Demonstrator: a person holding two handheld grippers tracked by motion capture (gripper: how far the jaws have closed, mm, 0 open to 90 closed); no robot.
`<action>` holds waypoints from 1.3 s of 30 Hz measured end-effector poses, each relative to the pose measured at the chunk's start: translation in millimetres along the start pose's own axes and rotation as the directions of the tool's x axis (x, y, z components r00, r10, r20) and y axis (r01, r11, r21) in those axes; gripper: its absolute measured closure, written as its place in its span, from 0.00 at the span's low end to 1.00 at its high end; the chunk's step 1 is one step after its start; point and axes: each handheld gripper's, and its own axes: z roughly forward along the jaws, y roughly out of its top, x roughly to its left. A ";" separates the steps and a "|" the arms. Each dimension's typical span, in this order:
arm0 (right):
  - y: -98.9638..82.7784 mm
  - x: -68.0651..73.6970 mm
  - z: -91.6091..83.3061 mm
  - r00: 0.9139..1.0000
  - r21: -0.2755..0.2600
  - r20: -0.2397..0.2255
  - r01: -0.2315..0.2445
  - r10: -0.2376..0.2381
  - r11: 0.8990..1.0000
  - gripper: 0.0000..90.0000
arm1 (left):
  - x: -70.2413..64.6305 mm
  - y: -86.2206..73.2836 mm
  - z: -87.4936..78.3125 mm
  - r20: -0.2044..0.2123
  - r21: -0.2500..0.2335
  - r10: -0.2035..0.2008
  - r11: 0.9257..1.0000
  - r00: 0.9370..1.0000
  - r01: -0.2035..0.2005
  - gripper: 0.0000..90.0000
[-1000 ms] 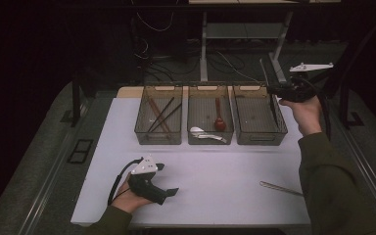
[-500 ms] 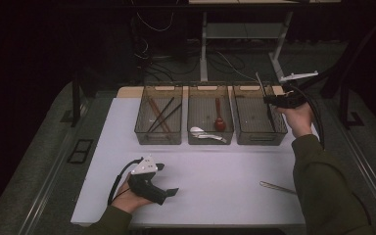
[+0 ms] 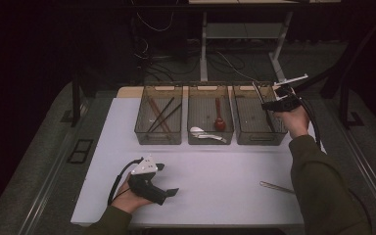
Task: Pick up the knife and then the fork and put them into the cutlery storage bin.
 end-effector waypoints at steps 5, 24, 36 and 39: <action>-1.2 -1.1 6.9 1.000 0.030 0.003 -0.003 0.003 1.000 0.89 | 0.3 0.1 -0.3 0.000 0.000 0.001 1.000 1.000 -0.001 0.00; -3.5 -4.4 24.9 0.999 0.094 -0.019 -0.038 0.040 0.995 0.79 | 0.2 0.1 -0.5 0.002 0.000 0.003 1.000 1.000 -0.003 0.00; -2.3 0.7 0.8 0.995 0.011 -0.101 0.003 -0.002 1.000 0.56 | 0.3 0.3 -1.0 0.002 -0.002 0.002 1.000 1.000 -0.002 0.00; -3.6 2.9 -9.1 0.992 -0.041 -0.128 0.000 -0.005 0.999 0.53 | 0.5 0.2 -1.1 0.004 -0.005 0.000 1.000 1.000 0.000 0.00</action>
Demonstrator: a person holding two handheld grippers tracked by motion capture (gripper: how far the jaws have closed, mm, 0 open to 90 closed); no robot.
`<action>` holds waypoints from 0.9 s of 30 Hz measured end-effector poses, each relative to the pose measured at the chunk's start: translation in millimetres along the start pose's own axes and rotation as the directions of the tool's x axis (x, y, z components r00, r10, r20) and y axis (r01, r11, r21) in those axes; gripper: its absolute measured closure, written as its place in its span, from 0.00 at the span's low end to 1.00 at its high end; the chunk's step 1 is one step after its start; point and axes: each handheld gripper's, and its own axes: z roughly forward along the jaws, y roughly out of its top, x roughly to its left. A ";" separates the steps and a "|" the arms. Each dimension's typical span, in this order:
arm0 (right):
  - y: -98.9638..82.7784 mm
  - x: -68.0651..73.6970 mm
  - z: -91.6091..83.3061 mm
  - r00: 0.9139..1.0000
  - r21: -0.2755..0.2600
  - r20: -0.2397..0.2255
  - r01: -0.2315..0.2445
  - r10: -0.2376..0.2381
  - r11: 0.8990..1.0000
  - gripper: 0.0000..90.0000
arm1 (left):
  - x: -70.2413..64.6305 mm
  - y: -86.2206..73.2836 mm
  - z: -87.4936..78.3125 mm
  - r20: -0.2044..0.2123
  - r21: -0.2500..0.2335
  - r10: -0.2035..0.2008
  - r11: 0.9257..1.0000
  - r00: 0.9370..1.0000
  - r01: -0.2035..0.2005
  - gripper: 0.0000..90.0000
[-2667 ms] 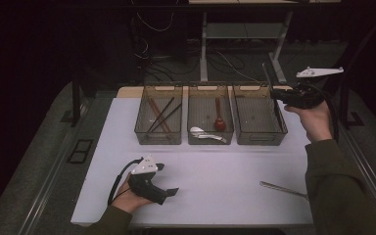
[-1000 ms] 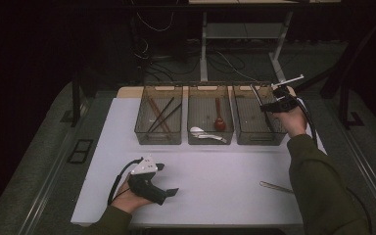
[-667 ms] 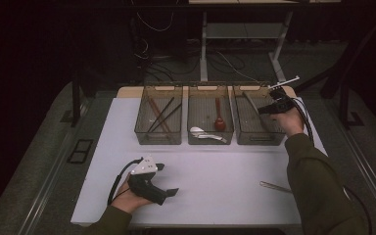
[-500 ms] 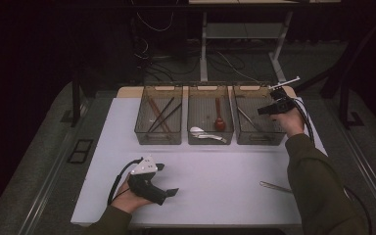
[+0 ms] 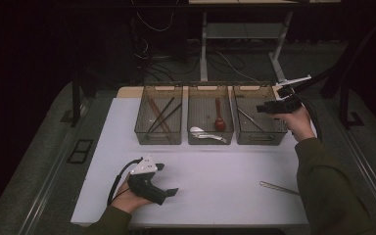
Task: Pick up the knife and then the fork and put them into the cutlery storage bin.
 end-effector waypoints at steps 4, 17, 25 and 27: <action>-3.7 6.9 -13.0 0.999 -0.031 -0.026 0.023 -0.023 0.999 0.50 | 0.5 -0.7 -0.3 -0.002 0.000 -0.001 1.000 1.000 0.001 0.00; -33.6 35.5 -50.5 0.986 -0.093 -0.091 0.131 -0.139 0.987 0.49 | 2.8 -3.8 -2.0 -0.020 -0.001 0.010 1.000 1.000 -0.010 0.00; -57.3 48.5 -59.1 0.972 -0.105 -0.145 0.172 -0.186 0.980 0.49 | 0.2 -3.8 -3.8 -0.017 0.000 0.008 1.000 1.000 -0.008 0.00; -62.2 51.5 -61.3 0.968 -0.108 -0.156 0.179 -0.195 0.978 0.49 | -0.2 -3.3 -3.9 -0.017 -0.002 0.007 1.000 1.000 -0.007 0.00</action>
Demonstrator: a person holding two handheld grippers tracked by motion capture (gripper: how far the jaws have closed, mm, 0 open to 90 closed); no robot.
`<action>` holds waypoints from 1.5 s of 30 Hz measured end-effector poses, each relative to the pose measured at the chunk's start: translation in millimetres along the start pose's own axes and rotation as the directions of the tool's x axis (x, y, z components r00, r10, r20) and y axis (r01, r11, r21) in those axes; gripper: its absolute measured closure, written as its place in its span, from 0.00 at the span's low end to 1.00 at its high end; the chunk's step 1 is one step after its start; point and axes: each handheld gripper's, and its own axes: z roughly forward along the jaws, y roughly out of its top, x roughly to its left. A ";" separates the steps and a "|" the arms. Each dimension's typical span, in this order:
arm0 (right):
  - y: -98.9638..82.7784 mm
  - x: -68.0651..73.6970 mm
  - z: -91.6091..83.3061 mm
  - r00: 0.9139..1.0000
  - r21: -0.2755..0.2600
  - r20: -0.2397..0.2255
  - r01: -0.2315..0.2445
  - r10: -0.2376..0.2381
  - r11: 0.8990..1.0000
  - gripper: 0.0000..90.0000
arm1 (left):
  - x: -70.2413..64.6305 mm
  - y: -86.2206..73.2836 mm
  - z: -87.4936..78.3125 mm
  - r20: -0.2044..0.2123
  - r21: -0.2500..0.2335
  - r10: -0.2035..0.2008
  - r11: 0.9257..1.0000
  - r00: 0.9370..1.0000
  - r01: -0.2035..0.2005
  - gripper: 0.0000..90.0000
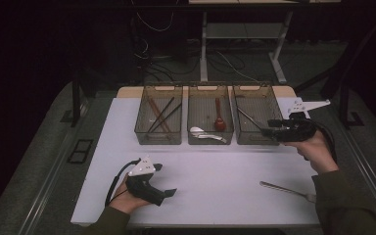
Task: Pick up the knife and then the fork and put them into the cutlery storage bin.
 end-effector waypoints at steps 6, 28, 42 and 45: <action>-11.0 9.4 -6.6 0.999 0.010 -0.021 0.032 -0.031 0.999 0.49 | -0.8 -0.3 0.2 0.001 0.003 -0.002 1.000 1.000 0.002 0.00; -52.1 29.6 -22.6 0.987 0.167 -0.061 0.157 -0.148 0.973 0.59 | -2.4 -1.5 -1.4 0.003 0.009 -0.002 1.000 1.000 0.002 0.00; -72.2 31.7 -27.9 0.976 0.347 -0.097 0.215 -0.194 0.913 0.62 | -2.8 -1.6 -0.4 0.011 0.010 -0.004 1.000 1.000 0.003 0.00; -75.9 32.5 -27.7 0.974 0.391 -0.103 0.226 -0.202 0.892 0.64 | -2.8 -1.6 -0.5 0.010 0.009 -0.004 1.000 1.000 0.004 0.00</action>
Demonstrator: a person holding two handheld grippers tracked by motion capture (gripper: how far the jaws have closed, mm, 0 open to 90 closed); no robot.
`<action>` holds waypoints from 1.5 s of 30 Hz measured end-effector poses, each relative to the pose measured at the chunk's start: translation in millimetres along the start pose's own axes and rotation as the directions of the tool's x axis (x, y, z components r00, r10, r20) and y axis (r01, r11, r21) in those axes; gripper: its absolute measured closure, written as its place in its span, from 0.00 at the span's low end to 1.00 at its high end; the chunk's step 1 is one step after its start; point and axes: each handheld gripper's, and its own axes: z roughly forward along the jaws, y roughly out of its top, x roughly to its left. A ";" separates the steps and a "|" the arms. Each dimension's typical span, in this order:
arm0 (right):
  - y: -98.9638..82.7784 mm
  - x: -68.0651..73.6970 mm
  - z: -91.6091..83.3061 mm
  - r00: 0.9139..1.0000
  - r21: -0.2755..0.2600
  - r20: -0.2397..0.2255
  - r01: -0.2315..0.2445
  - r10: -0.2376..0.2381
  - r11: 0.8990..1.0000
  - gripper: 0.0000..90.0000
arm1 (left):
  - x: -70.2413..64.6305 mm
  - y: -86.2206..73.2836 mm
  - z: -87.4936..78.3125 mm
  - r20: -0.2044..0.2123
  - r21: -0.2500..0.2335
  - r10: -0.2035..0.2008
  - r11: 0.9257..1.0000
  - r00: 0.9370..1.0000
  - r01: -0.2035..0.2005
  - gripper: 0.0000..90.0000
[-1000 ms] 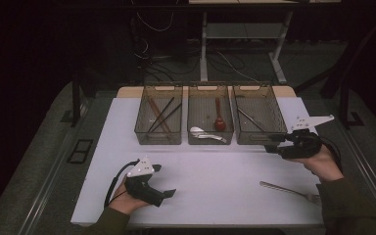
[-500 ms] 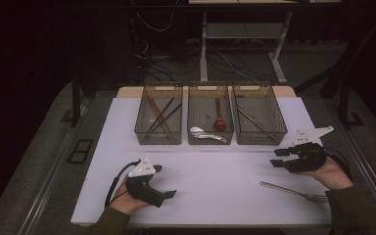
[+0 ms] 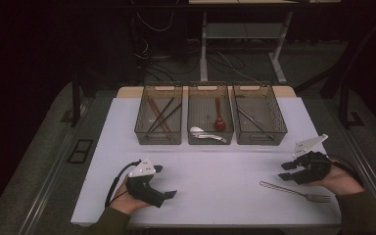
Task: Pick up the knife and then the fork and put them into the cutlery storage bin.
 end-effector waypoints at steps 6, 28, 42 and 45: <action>-6.0 2.4 2.5 0.999 0.114 -0.012 0.053 -0.052 0.992 0.68 | -0.2 0.0 0.1 0.001 0.003 0.001 1.000 1.000 -0.001 0.00; -15.2 9.4 10.5 0.990 0.363 -0.084 0.135 -0.112 0.922 0.82 | -0.4 0.0 0.5 0.001 0.006 0.003 1.000 1.000 -0.003 0.00; -9.6 14.2 15.4 0.981 0.413 -0.081 0.195 -0.178 0.890 0.94 | -0.6 0.1 0.9 0.002 0.007 0.004 1.000 1.000 -0.004 0.00; -9.2 12.4 15.5 0.983 0.397 -0.084 0.186 -0.166 0.899 0.94 | -0.6 0.2 0.8 0.002 0.007 0.005 1.000 1.000 -0.005 0.00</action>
